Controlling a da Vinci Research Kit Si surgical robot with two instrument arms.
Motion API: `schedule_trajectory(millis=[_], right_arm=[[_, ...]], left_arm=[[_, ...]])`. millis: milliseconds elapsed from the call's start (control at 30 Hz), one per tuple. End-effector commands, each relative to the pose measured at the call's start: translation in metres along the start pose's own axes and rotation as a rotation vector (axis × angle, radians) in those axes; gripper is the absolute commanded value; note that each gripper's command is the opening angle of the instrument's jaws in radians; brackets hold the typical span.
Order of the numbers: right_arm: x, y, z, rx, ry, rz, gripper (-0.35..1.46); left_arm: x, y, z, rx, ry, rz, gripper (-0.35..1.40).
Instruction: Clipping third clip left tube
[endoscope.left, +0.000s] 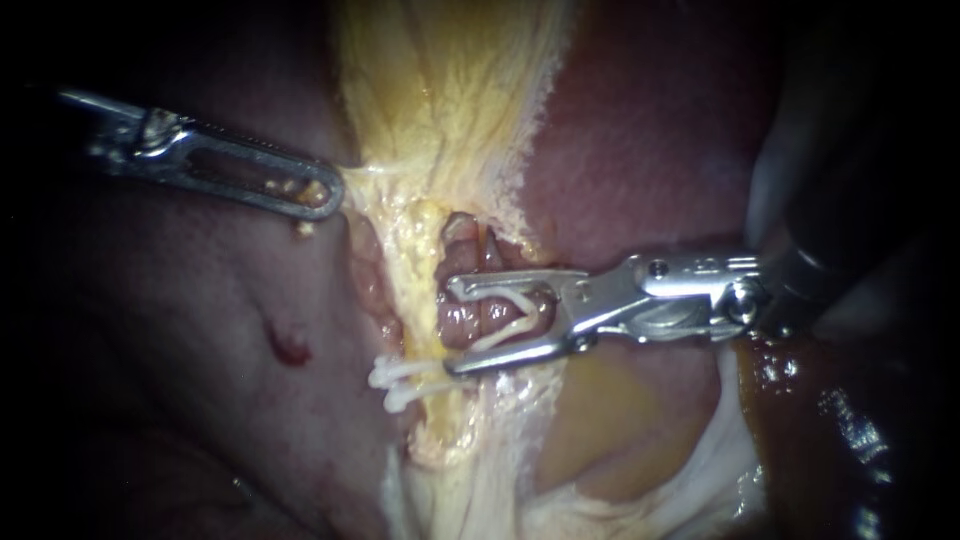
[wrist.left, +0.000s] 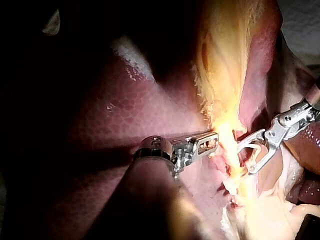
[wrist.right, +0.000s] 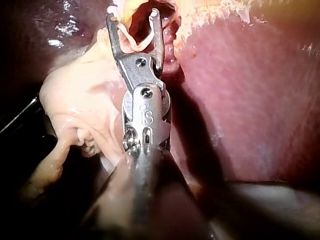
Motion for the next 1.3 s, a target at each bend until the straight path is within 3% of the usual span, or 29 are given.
schedule_trajectory(millis=[33, 433, 767, 1300], right_arm=[[0.0, 0.0, 0.0004, 0.006, -0.001, 0.003, 0.48], [0.0004, 0.0, 0.0048, 0.048, -0.002, 0.015, 0.49], [0.0007, 0.0001, 0.008, 0.089, 0.028, 0.029, 0.49], [0.0017, 0.0011, 0.0079, 0.087, 0.076, 0.041, 0.49]], left_arm=[[0.0, 0.0, 0.0, 0.0, 0.0, 0.0, -0.35], [0.0, 0.0, 0.0, 0.0, 0.0, 0.0, -0.35], [0.0, 0.0, 0.0001, 0.0, 0.0, 0.0, -0.35], [0.0, 0.0001, 0.0001, -0.001, 0.003, 0.0, -0.35]])
